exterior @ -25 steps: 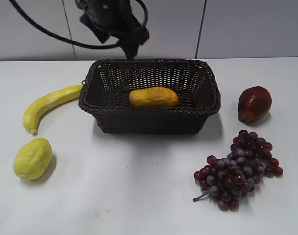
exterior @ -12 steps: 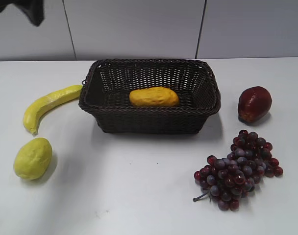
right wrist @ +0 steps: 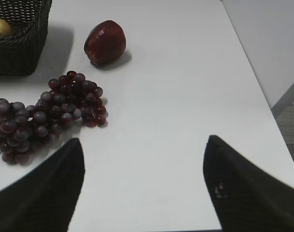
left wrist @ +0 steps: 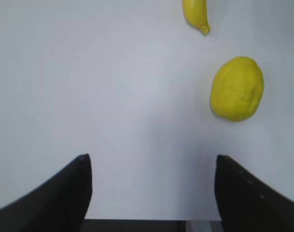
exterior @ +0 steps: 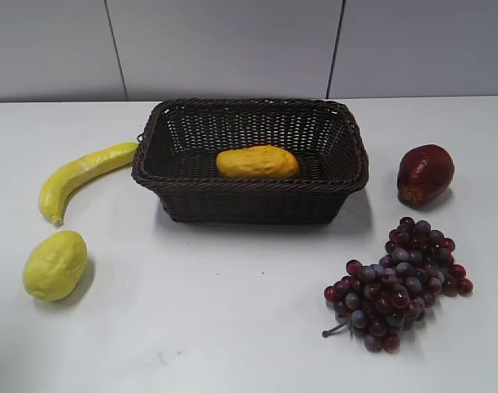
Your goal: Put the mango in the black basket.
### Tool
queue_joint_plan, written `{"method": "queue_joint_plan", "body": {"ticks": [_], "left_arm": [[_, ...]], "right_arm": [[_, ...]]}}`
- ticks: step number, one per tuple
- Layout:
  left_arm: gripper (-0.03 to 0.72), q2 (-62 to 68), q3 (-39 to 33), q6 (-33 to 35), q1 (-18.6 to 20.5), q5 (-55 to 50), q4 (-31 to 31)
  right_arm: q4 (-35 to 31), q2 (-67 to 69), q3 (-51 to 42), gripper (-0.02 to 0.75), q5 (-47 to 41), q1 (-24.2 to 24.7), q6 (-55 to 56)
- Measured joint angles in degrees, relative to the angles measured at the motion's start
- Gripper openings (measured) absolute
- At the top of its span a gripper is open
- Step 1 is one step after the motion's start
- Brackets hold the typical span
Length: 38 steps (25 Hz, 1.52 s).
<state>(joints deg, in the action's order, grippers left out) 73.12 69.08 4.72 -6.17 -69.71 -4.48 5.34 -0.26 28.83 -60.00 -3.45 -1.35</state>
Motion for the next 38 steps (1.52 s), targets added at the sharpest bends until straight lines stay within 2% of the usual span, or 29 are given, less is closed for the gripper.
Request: {"method": "queue_joint_plan", "body": {"ticks": [8, 20, 24, 30, 33, 38], "left_arm": [[0.59, -24.6, -16.3, -0.6, 0.1, 0.1, 1.0], [0.608, -61.5, -34.2, -0.7, 0.1, 0.6, 1.0], [0.642, -66.9, -39.0, -0.7, 0.1, 2.8, 1.3], [0.65, -67.2, -41.2, -0.7, 0.1, 7.4, 3.5], [0.632, -67.2, -41.2, -0.7, 0.1, 7.6, 3.6], [0.547, -67.2, -41.2, -0.7, 0.1, 7.9, 3.6]], "right_arm": [[0.0, 0.0, 0.0, 0.589, 0.0, 0.0, 0.0], [0.0, 0.0, 0.0, 0.589, 0.0, 0.0, 0.0], [0.0, 0.0, 0.0, 0.589, 0.0, 0.0, 0.0], [0.0, 0.0, 0.0, 0.589, 0.0, 0.0, 0.0], [0.0, 0.0, 0.0, 0.589, 0.0, 0.0, 0.0], [0.0, 0.0, 0.0, 0.589, 0.0, 0.0, 0.0]]}}
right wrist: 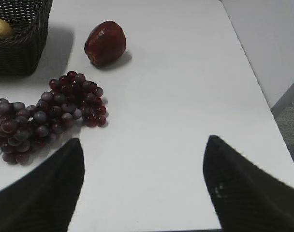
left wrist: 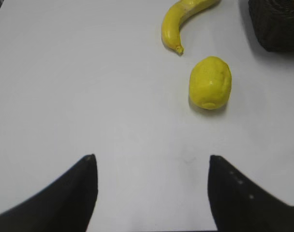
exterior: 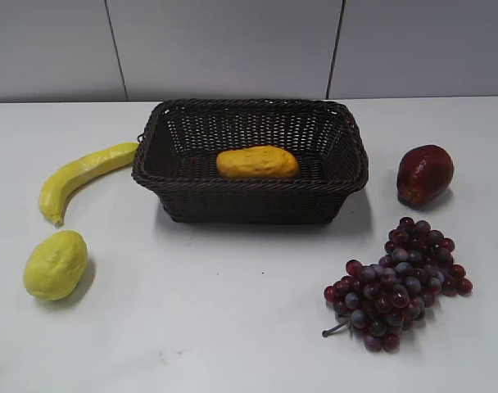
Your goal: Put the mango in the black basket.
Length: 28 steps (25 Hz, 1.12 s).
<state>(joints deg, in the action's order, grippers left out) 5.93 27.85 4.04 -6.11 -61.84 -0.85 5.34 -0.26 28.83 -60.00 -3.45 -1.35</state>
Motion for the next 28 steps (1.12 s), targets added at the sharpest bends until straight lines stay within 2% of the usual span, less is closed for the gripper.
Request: {"method": "queue_joint_plan", "body": {"ticks": [5, 13, 28], "left_arm": [[0.49, -1.4, 0.0, 0.0, 0.6, 0.0, 0.1], [0.428, -6.2, -0.2, 0.0, 6.7, 0.0, 0.1], [0.4, -6.3, -0.2, 0.0, 6.9, 0.0, 0.1]], "right_arm": [[0.0, 0.0, 0.0, 0.589, 0.0, 0.0, 0.0], [0.0, 0.0, 0.0, 0.589, 0.0, 0.0, 0.0], [0.0, 0.0, 0.0, 0.589, 0.0, 0.0, 0.0]]}}
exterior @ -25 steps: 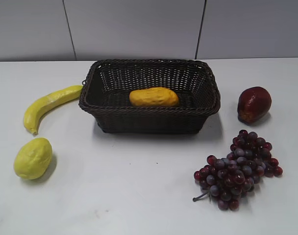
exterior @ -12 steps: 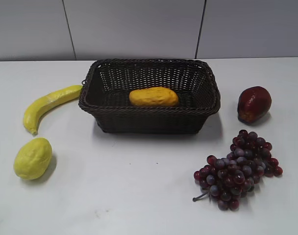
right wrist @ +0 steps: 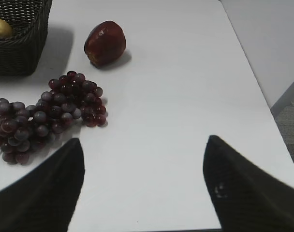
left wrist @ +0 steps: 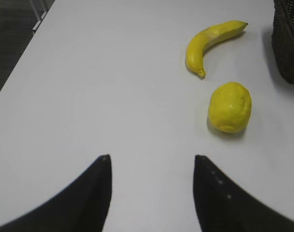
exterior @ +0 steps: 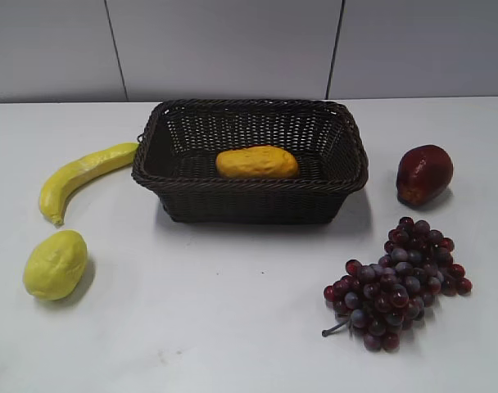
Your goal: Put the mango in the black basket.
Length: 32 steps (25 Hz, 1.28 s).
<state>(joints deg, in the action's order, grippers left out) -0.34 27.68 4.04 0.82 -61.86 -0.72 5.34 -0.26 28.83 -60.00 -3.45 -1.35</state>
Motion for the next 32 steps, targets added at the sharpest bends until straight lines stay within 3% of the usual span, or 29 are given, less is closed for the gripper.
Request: {"method": "queue_joint_plan", "body": {"ticks": [32], "left_arm": [[0.4, 0.0, 0.0, 0.0, 0.0, 0.0, 0.0]], "right_arm": [[0.0, 0.0, 0.0, 0.589, 0.0, 0.0, 0.1]]}}
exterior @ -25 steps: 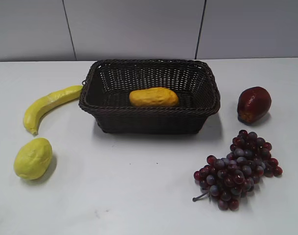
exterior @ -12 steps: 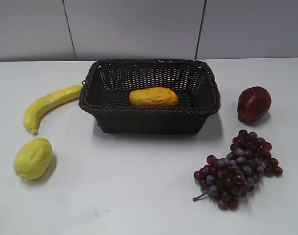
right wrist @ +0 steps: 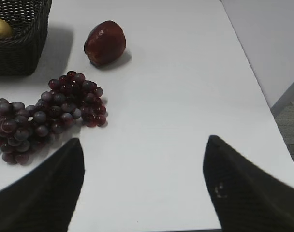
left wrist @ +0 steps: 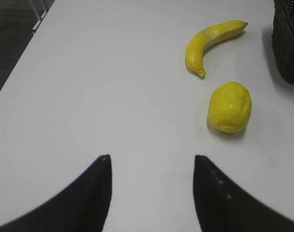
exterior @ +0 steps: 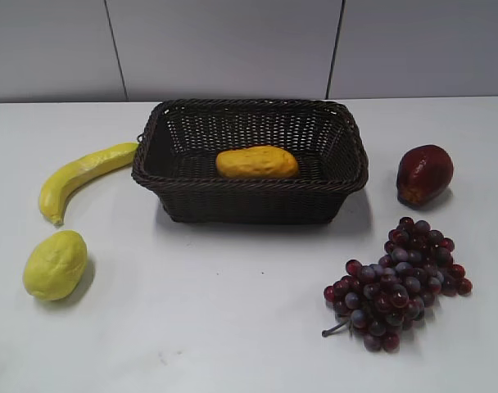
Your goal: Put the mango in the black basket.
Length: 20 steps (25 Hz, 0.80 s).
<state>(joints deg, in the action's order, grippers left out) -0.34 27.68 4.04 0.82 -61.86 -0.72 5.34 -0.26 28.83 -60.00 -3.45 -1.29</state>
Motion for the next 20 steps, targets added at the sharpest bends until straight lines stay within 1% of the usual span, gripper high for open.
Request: {"method": "queue_joint_plan", "body": {"ticks": [20], "left_arm": [[0.4, 0.0, 0.0, 0.0, 0.0, 0.0, 0.0]], "right_arm": [[0.0, 0.0, 0.0, 0.589, 0.0, 0.0, 0.0]]}}
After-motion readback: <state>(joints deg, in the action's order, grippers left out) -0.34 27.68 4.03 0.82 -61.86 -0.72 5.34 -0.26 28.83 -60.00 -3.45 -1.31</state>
